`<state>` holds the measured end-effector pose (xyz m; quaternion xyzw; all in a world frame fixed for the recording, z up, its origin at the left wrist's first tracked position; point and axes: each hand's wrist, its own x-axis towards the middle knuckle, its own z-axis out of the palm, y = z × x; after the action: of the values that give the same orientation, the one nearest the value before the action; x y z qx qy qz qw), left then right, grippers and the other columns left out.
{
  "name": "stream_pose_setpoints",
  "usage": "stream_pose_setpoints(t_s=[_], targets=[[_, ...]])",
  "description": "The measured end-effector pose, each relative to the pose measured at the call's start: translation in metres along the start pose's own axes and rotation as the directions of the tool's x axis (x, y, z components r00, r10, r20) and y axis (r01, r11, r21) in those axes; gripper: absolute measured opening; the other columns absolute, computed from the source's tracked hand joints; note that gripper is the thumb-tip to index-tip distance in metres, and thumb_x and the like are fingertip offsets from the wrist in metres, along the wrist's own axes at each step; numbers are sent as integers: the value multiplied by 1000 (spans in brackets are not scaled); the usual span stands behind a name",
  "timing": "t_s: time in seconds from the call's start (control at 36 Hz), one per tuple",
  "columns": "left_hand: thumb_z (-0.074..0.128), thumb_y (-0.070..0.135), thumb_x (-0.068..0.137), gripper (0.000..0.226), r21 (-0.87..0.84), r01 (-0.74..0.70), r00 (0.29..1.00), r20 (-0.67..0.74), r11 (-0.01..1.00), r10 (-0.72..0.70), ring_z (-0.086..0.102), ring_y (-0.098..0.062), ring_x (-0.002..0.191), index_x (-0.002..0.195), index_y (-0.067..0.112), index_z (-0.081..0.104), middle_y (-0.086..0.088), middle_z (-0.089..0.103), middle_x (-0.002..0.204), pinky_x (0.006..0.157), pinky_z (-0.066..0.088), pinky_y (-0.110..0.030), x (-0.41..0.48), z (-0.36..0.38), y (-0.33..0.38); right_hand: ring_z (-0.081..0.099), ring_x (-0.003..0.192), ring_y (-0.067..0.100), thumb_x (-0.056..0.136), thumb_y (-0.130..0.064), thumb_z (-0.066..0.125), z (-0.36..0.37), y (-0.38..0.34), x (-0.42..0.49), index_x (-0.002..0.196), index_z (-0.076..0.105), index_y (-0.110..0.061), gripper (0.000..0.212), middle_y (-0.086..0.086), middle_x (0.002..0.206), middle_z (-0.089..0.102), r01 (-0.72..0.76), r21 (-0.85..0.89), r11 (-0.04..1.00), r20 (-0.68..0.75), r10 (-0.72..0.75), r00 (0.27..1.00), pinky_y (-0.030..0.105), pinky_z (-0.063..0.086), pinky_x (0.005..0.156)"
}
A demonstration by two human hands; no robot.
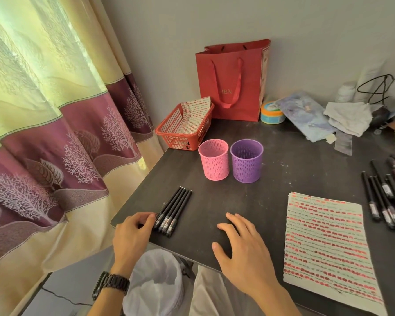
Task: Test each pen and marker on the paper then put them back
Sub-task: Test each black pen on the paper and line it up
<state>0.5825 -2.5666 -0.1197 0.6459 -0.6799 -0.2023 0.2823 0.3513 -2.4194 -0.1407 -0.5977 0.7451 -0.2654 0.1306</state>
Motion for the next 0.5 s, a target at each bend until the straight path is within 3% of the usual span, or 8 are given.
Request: stream_pose_setpoints(t_s=[0.19,0.28,0.33,0.39,0.44,0.5], targets=[[61,46,97,16,4,-5,1000,18,1000,5,61,-5,78,99,35,72,17,68,85,61,43,-25,-3,-4,3,20,149,7,94,-61,44,1,0,0,136,50,-40,47,-16,159,33,-8,0,1000,4,8,1000,21,15,110],[55,47,99,17,4,7,998,60,1000,-7,63,-10,87,103,37,68,14,69,92,75,53,-34,-4,-7,10,14,150,4,95,-58,44,-5,-2,-1,136,49,-40,45,-18,160,28,4,22,1000,19,-4,1000,21,17,117],[54,49,99,16,53,-16,998,69,998,12,64,-12,93,105,40,66,12,69,98,85,54,-40,-5,-13,18,12,147,-2,97,-53,47,-15,-5,-3,135,50,-39,41,-21,157,28,16,107,994,47,-21,999,20,15,120],[55,49,97,14,98,-87,994,69,991,80,64,-13,96,105,42,64,12,69,103,85,53,-40,-7,-18,29,22,138,-13,96,-49,53,-33,-5,-7,130,54,-40,36,-29,149,34,-16,296,955,59,-1,998,20,22,119],[59,46,95,8,110,-161,985,79,981,152,64,-17,100,102,46,64,13,69,102,86,51,-43,-9,-21,47,35,128,-19,92,-54,54,-56,1,-17,125,55,-46,34,-43,137,39,-36,416,908,21,30,999,14,33,110],[64,40,94,10,96,-232,967,126,968,220,64,-21,101,101,47,64,15,68,102,88,50,-47,-14,-19,69,40,123,-21,87,-62,49,-83,14,-30,122,52,-53,36,-49,132,40,-41,423,905,-59,72,996,5,35,101]])
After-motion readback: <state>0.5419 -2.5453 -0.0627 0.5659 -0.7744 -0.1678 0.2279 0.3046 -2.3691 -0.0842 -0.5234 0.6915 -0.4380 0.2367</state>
